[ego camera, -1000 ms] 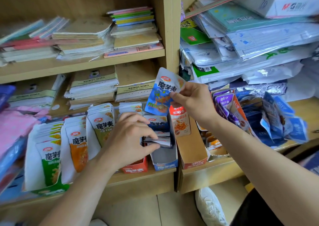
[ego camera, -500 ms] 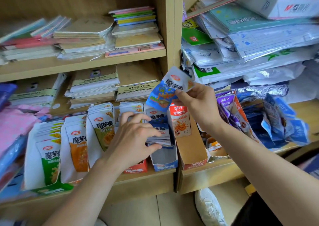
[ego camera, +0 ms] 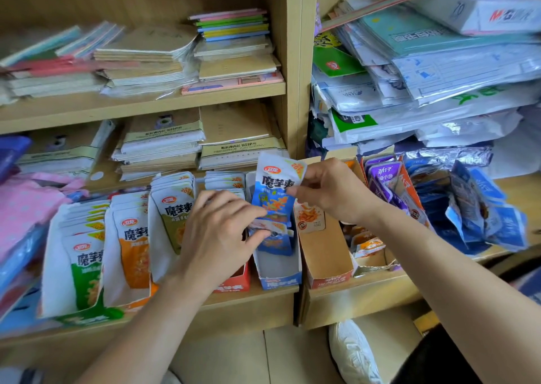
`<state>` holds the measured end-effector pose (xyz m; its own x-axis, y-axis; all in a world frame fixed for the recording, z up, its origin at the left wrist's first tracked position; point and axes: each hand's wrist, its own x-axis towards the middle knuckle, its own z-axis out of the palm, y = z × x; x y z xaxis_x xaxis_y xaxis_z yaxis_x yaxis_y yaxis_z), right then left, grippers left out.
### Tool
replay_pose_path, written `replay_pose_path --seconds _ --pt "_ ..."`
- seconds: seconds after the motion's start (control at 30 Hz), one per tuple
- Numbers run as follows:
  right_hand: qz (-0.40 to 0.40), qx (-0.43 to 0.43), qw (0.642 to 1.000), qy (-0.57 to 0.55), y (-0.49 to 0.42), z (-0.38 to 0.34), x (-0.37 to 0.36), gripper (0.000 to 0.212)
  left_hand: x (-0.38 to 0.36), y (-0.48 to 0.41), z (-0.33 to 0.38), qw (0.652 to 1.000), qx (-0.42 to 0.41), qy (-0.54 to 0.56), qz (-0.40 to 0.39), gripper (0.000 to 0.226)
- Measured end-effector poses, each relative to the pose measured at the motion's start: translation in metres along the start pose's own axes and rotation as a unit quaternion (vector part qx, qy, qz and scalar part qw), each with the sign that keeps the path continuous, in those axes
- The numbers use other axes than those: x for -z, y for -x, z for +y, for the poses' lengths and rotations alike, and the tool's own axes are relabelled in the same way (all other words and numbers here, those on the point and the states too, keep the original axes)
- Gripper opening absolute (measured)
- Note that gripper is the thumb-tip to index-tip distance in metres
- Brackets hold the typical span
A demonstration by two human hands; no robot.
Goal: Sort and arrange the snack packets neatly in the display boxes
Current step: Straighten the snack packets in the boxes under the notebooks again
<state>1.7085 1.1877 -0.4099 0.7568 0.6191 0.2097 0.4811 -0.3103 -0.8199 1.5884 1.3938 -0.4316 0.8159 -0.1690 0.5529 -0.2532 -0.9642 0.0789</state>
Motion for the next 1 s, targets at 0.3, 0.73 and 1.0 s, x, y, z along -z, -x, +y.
replay_pose_path --seconds 0.3,0.73,1.0 --pt "0.171 0.044 0.984 -0.037 0.007 -0.008 0.001 0.023 -0.003 0.011 -0.001 0.998 -0.063 0.016 0.012 0.009" --pt "0.191 0.031 0.976 -0.098 0.029 -0.007 0.0 0.037 -0.009 0.012 0.002 0.996 -0.009 -0.024 -0.09 0.027" --pt "0.134 -0.017 0.989 -0.066 0.049 0.003 -0.006 0.037 -0.012 0.016 0.001 0.995 0.021 -0.078 -0.064 0.046"
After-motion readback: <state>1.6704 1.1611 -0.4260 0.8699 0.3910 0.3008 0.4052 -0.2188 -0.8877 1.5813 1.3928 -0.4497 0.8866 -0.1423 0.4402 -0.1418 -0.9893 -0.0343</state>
